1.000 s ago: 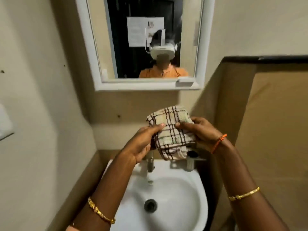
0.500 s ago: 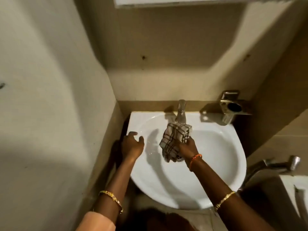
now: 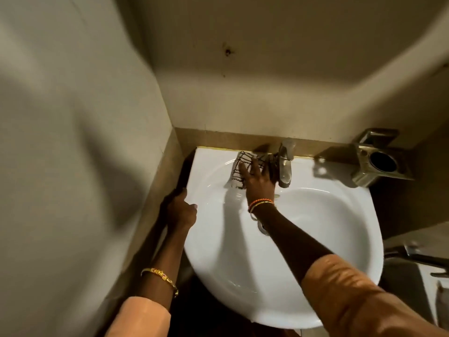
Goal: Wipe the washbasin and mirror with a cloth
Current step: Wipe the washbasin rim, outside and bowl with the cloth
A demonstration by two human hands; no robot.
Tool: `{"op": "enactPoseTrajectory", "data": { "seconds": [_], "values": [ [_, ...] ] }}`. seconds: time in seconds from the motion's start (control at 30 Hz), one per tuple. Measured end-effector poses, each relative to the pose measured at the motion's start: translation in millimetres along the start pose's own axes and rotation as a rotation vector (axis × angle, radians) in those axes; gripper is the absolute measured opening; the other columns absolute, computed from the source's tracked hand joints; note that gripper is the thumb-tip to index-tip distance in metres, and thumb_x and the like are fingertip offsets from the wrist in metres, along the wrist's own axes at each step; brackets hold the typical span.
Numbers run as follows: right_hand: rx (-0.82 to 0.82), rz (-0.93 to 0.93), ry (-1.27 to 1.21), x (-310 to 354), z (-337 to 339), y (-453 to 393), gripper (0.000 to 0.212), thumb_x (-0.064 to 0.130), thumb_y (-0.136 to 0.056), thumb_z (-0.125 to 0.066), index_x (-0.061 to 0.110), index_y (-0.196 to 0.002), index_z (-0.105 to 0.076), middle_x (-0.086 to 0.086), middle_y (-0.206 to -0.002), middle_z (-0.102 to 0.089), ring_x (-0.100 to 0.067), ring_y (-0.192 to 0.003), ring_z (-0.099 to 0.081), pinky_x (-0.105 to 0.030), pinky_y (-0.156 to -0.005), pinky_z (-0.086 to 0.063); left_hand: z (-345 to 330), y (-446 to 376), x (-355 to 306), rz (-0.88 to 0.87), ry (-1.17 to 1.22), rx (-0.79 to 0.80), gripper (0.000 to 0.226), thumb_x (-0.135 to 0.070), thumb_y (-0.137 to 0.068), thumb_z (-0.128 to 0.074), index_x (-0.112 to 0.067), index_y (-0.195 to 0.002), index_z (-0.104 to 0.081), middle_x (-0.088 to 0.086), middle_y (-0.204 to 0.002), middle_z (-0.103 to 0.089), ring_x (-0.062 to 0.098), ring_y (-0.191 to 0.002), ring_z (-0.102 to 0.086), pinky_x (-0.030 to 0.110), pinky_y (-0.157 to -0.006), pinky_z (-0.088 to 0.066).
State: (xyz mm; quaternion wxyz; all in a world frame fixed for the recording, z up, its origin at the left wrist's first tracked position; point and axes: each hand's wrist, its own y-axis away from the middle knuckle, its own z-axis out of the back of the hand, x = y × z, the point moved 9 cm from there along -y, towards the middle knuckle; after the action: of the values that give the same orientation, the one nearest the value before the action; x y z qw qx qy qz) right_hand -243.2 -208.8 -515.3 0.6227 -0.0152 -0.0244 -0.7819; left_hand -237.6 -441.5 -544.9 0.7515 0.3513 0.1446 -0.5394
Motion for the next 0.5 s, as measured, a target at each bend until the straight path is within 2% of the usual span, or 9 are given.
{"op": "enactPoseTrajectory", "data": {
  "seconds": [0.07, 0.13, 0.2, 0.27, 0.3, 0.37, 0.4, 0.43, 0.5],
  "values": [
    [0.051, -0.082, -0.136, 7.0, -7.7, -2.5, 0.058, -0.005, -0.061, -0.066, 0.024, -0.111, -0.069, -0.015, -0.125, -0.063, -0.053, -0.106, -0.058, -0.064, -0.075, -0.050, 2.2, -3.9, 0.7, -0.009, -0.004, 0.006, 0.060, -0.013, -0.079, -0.070, -0.018, -0.136, -0.051, 0.009, -0.137, -0.055, 0.029, -0.120, -0.056, 0.029, -0.101, -0.046],
    [0.014, -0.105, -0.143, 19.5, 1.5, 3.0, 0.054, 0.000, -0.065, -0.073, 0.026, -0.112, -0.068, -0.014, -0.128, -0.061, -0.055, -0.112, -0.053, -0.067, -0.081, -0.045, 3.8, -6.1, -0.4, 0.004, -0.009, 0.023, 0.061, -0.013, -0.076, -0.074, -0.017, -0.134, -0.053, 0.009, -0.133, -0.059, 0.029, -0.118, -0.058, 0.036, -0.101, -0.048],
    [-0.003, 0.064, -0.114, 52.3, 1.0, 6.2, 0.058, 0.005, -0.063, -0.079, 0.027, -0.115, -0.067, -0.013, -0.130, -0.060, -0.055, -0.117, -0.049, -0.070, -0.087, -0.039, 7.0, -5.9, -3.5, 0.005, -0.005, 0.008, 0.061, -0.012, -0.074, -0.076, -0.016, -0.131, -0.056, 0.008, -0.131, -0.061, 0.028, -0.116, -0.059, 0.036, -0.100, -0.048],
    [0.014, 0.240, -0.104, 84.7, -1.1, 11.8, 0.065, 0.007, -0.056, -0.083, 0.031, -0.115, -0.067, -0.010, -0.127, -0.062, -0.051, -0.114, -0.054, -0.067, -0.085, -0.043, 9.1, -5.9, -6.5, -0.014, -0.008, -0.013, 0.061, -0.014, -0.073, -0.077, -0.017, -0.130, -0.057, 0.007, -0.129, -0.063, 0.028, -0.115, -0.060, 0.036, -0.099, -0.049],
    [-0.020, 0.298, -0.097, 91.5, -1.9, 11.6, 0.067, 0.006, -0.060, -0.081, 0.032, -0.120, -0.063, -0.009, -0.132, -0.059, -0.050, -0.118, -0.051, -0.066, -0.088, -0.042, 8.5, -4.9, -6.3, -0.019, -0.015, -0.016, 0.060, -0.015, -0.073, -0.077, -0.017, -0.130, -0.058, 0.007, -0.128, -0.063, 0.028, -0.114, -0.060, 0.035, -0.098, -0.049],
    [0.006, 0.312, -0.055, 75.8, -11.9, 6.1, 0.064, 0.005, -0.085, -0.054, 0.034, -0.140, -0.041, -0.009, -0.153, -0.031, -0.050, -0.137, -0.024, -0.067, -0.104, -0.023, 9.4, -2.4, -5.2, -0.016, -0.003, -0.019, 0.058, -0.013, -0.075, -0.075, -0.019, -0.130, -0.057, 0.006, -0.127, -0.064, 0.028, -0.113, -0.061, 0.033, -0.097, -0.049],
    [0.025, 0.223, -0.063, 52.1, -14.9, 0.4, 0.061, 0.006, -0.091, -0.035, 0.034, -0.145, -0.030, -0.008, -0.157, -0.018, -0.050, -0.140, -0.012, -0.066, -0.108, -0.014, 9.5, -1.5, -4.5, -0.013, 0.016, -0.017, 0.058, -0.012, -0.075, -0.074, -0.019, -0.130, -0.057, 0.006, -0.127, -0.064, 0.028, -0.112, -0.062, 0.032, -0.097, -0.049],
    [0.019, 0.116, -0.088, 26.7, -15.4, -5.1, 0.061, 0.007, -0.091, -0.025, 0.033, -0.146, -0.026, -0.007, -0.159, -0.012, -0.049, -0.141, -0.008, -0.064, -0.110, -0.013, 9.7, -1.4, -3.5, -0.010, 0.041, -0.011, 0.057, -0.011, -0.075, -0.074, -0.019, -0.130, -0.058, 0.007, -0.126, -0.065, 0.027, -0.111, -0.062, 0.033, -0.097, -0.049],
    [0.032, -0.045, -0.103, -4.5, -10.5, -7.1, 0.062, 0.003, -0.094, -0.029, 0.033, -0.148, -0.022, -0.005, -0.160, -0.009, -0.045, -0.142, -0.009, -0.059, -0.112, -0.019, 8.3, -2.6, -1.1, -0.007, 0.076, 0.008, 0.056, -0.009, -0.075, -0.073, -0.018, -0.129, -0.059, 0.008, -0.123, -0.066, 0.029, -0.109, -0.063, 0.036, -0.097, -0.050]
  ]
}}
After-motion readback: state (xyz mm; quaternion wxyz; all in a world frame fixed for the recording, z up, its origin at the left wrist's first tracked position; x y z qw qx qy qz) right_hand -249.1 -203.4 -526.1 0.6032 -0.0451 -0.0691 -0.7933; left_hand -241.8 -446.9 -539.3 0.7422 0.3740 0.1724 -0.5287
